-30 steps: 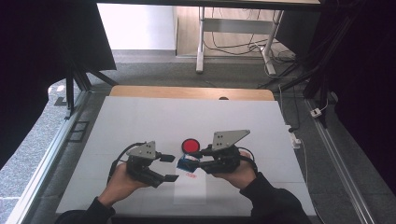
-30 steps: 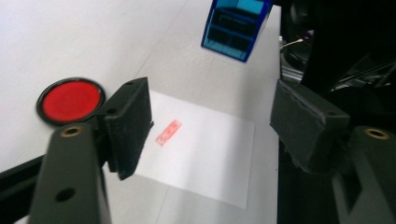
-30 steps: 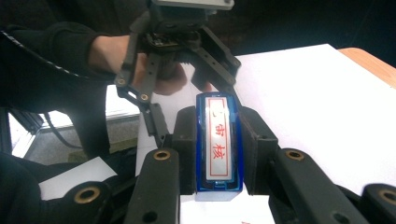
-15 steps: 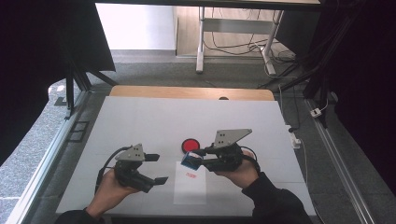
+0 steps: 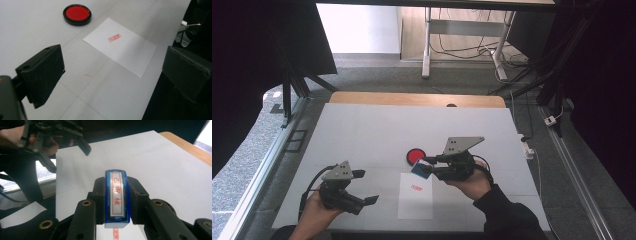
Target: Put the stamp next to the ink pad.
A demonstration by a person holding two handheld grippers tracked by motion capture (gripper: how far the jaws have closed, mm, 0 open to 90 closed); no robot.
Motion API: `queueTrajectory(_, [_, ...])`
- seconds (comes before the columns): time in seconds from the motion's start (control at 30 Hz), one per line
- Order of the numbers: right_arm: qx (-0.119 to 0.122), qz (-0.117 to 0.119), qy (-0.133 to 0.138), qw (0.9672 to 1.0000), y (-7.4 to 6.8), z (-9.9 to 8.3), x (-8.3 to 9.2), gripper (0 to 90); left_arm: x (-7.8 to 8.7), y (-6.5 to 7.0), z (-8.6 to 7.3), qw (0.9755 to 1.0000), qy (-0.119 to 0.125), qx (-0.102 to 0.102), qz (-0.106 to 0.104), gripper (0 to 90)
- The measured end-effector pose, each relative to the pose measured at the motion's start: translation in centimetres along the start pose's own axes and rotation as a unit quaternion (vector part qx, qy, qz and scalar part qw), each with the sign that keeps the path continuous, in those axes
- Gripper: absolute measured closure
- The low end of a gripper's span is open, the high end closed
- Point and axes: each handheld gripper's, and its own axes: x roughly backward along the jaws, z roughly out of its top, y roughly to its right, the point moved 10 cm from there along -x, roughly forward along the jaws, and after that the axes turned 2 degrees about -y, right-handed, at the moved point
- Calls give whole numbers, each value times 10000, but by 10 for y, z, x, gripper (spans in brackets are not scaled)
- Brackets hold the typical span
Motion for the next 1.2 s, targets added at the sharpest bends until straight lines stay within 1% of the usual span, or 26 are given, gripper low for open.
queueTrajectory(0.13, [-28,-96,-16,9999,5,-2,2,709,3,-3,-7,9998,-22,176,136,26])
queueTrajectory(0.33, [-66,-187,-75,9998,9,-6,3,709,10,-9,-19,9985,-42,435,328,2])
queueTrajectory(0.53, [-107,-292,-117,9994,15,-11,5,709,17,-14,-30,9968,-3,674,421,0])
queueTrajectory(0.6, [-126,-321,-115,9993,17,-12,6,709,19,-15,-34,9962,-23,741,452,0])
queueTrajectory(0.7, [-175,-388,-135,9990,22,-15,7,709,22,-17,-39,9955,-82,777,529,0])
queueTrajectory(0.87, [-151,-511,-213,9984,28,-21,10,710,25,-19,-46,9942,-159,821,680,0])
queueTrajectory(0.93, [-175,-570,-219,9980,31,-23,11,709,27,-20,-49,9934,-201,841,759,0])
queueTrajectory(1.0, [-242,-630,-240,9974,35,-26,13,710,29,-21,-51,9926,-202,881,809,0])
queueTrajectory(1.1, [-374,-733,-268,9963,41,-30,16,710,32,-22,-51,9922,-136,905,842,0])
queueTrajectory(1.2, [-436,-900,-352,9944,49,-35,20,710,34,-23,-53,9915,-140,924,908,0])
